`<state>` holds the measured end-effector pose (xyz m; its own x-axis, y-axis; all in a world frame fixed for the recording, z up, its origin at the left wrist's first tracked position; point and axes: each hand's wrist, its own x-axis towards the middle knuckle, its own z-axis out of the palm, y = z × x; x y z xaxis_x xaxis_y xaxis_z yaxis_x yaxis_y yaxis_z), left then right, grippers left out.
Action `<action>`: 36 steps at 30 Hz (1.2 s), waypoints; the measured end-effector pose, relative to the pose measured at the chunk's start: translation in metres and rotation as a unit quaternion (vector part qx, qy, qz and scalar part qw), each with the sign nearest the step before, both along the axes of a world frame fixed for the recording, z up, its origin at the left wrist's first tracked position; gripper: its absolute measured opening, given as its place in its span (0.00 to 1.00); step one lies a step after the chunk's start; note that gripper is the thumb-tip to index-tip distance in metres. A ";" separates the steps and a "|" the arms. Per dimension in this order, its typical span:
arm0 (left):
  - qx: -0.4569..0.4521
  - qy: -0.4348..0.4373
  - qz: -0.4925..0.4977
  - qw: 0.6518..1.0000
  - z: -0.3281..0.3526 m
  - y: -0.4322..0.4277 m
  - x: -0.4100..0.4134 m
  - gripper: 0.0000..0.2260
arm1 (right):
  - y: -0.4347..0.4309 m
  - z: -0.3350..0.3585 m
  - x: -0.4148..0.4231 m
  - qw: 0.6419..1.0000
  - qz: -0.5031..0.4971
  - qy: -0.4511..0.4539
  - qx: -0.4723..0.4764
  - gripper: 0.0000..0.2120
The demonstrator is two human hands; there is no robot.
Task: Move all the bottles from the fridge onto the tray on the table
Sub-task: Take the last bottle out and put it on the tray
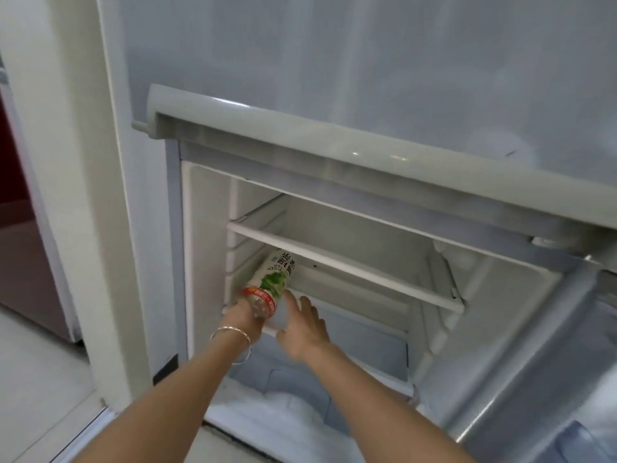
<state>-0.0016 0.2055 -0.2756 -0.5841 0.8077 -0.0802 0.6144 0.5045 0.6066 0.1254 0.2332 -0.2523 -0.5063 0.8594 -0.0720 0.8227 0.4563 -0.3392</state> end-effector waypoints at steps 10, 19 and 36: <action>0.172 0.267 -0.077 0.945 0.115 -0.073 0.042 0.21 | -0.044 0.045 0.019 0.995 -0.057 0.080 -0.004 0.58; 0.269 0.291 -0.120 0.910 0.228 -0.153 0.095 0.20 | -0.150 0.156 0.079 0.939 -0.054 0.309 -0.141 0.26; 0.472 -0.081 -0.353 0.804 0.412 -0.221 0.260 0.06 | -0.258 0.406 0.300 0.896 -0.136 0.414 0.079 0.27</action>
